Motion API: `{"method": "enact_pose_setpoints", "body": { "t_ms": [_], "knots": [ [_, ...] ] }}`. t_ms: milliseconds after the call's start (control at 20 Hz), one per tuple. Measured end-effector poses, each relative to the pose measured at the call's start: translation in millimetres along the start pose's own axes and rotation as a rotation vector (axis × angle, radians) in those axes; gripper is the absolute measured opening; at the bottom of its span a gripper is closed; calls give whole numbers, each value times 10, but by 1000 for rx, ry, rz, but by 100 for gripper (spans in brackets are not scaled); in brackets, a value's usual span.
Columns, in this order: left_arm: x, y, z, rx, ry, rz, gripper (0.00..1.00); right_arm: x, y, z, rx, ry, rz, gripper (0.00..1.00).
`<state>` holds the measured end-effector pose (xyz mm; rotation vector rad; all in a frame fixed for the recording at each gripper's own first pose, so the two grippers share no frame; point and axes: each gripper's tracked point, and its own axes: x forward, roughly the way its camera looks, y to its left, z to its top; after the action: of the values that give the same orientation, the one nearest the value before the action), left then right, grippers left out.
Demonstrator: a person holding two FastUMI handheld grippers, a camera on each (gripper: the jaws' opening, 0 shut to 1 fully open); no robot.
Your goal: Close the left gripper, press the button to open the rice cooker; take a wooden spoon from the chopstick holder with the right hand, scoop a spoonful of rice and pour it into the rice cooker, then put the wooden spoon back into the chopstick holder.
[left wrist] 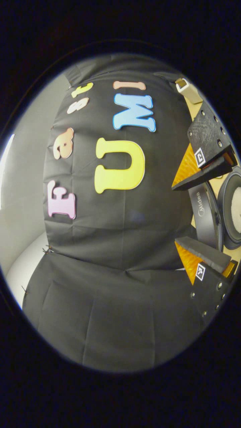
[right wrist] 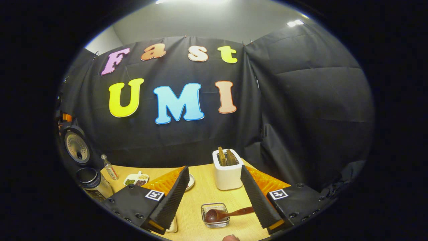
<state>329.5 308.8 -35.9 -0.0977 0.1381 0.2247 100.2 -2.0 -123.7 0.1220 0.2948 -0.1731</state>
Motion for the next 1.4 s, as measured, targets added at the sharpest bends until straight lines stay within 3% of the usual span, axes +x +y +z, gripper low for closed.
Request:
{"method": "enact_pose_setpoints", "body": {
  "t_ms": [350,400,500,1400],
  "knots": [
    [6,-50,-200,23,36,15,89,90,230,87,-18,-14,72,98],
    [-41,-65,-216,20,40,16,88,95,246,96,-22,-15,83,93],
    [-163,-104,-268,13,45,17,88,108,252,92,-30,-13,110,98],
    [-1348,-604,-1318,11,149,9,88,17,-117,30,-71,11,233,98]
  ]
}}
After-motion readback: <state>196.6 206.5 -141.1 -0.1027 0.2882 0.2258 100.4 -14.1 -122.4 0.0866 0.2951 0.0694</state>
